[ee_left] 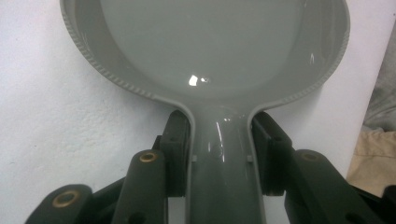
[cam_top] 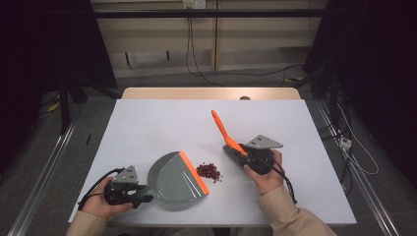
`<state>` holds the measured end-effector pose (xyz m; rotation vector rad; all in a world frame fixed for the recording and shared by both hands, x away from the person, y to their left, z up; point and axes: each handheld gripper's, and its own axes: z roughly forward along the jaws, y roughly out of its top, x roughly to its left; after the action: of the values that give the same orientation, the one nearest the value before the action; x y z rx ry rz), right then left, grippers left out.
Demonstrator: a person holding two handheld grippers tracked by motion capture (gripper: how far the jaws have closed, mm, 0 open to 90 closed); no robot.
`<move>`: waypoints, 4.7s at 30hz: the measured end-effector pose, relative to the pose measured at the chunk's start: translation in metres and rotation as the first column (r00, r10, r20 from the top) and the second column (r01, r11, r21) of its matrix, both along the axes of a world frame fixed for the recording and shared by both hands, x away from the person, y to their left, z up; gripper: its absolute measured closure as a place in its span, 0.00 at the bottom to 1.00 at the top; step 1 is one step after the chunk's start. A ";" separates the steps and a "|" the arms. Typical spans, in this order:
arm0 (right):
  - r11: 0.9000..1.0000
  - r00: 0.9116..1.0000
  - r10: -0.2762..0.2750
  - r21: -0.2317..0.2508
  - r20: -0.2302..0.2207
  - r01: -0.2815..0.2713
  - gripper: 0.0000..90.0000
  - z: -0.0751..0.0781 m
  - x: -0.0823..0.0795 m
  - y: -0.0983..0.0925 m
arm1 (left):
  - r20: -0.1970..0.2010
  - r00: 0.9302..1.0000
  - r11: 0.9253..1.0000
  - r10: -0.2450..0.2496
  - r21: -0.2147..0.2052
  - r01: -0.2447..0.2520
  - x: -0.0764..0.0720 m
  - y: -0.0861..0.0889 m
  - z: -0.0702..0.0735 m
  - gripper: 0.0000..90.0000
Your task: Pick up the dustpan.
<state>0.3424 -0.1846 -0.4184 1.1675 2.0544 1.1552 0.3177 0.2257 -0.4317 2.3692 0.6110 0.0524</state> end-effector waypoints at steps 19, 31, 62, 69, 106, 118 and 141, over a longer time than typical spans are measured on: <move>1.000 0.999 0.027 -0.011 -0.045 -0.028 0.78 -0.003 -0.002 0.004 | -0.027 0.999 1.000 -0.029 0.008 0.029 -0.002 -0.003 0.004 0.70; 1.000 0.997 0.002 -0.023 -0.074 -0.004 0.79 -0.006 -0.011 0.022 | -0.030 0.999 0.999 -0.045 0.023 0.046 -0.001 -0.005 0.005 0.70; 0.998 0.998 -0.005 0.062 -0.063 0.009 0.77 -0.018 -0.043 0.080 | -0.063 0.997 0.998 -0.045 0.049 0.048 -0.008 -0.023 0.016 0.70; 0.995 0.998 -0.013 0.096 -0.066 0.019 0.77 -0.019 -0.046 0.085 | -0.060 0.997 0.996 -0.048 0.067 0.052 -0.008 -0.025 0.019 0.70; 0.959 0.999 0.050 0.280 -0.001 -0.048 0.78 -0.004 -0.053 0.125 | -0.077 0.996 0.998 -0.034 0.059 0.039 -0.008 -0.024 0.011 0.70; 0.981 0.999 -0.006 0.193 0.049 -0.003 0.79 0.000 -0.034 0.072 | -0.075 0.997 0.997 -0.035 0.065 0.040 -0.007 -0.023 0.009 0.70; 0.957 0.997 0.015 0.287 0.077 -0.036 0.79 0.004 -0.039 0.079 | -0.033 0.999 0.998 -0.033 0.053 0.035 -0.008 -0.025 0.000 0.69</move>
<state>0.3030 -0.1054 -0.4146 1.2124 1.8945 1.5275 0.3094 0.2008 -0.4314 2.4363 0.5915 0.0158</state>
